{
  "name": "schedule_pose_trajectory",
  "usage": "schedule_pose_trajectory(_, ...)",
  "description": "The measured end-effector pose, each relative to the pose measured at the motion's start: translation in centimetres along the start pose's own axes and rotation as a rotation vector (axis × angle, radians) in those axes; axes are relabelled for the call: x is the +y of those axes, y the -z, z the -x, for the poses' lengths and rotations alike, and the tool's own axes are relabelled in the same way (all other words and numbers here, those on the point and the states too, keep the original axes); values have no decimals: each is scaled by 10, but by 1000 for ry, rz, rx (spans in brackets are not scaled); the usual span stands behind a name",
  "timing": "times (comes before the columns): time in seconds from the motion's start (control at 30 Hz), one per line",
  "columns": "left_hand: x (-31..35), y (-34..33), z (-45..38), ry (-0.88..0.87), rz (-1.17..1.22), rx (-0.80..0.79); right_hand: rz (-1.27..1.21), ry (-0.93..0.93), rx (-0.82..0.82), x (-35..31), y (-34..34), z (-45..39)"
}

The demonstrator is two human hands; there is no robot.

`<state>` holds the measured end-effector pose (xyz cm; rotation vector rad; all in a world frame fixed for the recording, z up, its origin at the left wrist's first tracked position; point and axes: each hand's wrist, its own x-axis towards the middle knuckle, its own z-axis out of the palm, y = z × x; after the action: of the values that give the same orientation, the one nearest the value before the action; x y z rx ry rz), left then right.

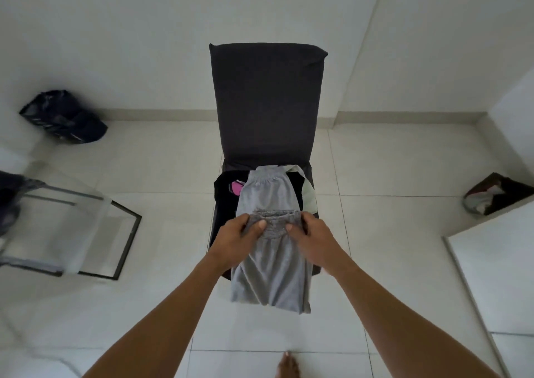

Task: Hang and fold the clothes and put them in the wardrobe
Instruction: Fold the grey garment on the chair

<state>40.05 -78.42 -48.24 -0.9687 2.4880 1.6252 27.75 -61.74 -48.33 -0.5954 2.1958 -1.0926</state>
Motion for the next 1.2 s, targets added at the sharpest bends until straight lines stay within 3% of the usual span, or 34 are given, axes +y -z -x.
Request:
schedule_pose_trajectory(0.13,-5,-3,-51,42,53,-36,5,-34,33,8,5,-53)
schedule_pose_trajectory(0.33,-15,-9,-141,114,4,71,17,-60,109,20,-4,-143)
schedule_pose_trajectory(0.47,-37,-9,-202,217,122,-4,42,-112,141,32,-15,-205)
schedule_pose_trajectory(0.77,-95,-17,-325,298,-95,41,68,-230,98,81,-62,-331)
schedule_pose_trajectory(1.0,-125,-30,-363,323,-128,20,72,-247,197,97,-73,-362)
schedule_pose_trajectory(1.2,-120,-30,-357,345,-81,93,84,-252,220,95,-75,-359)
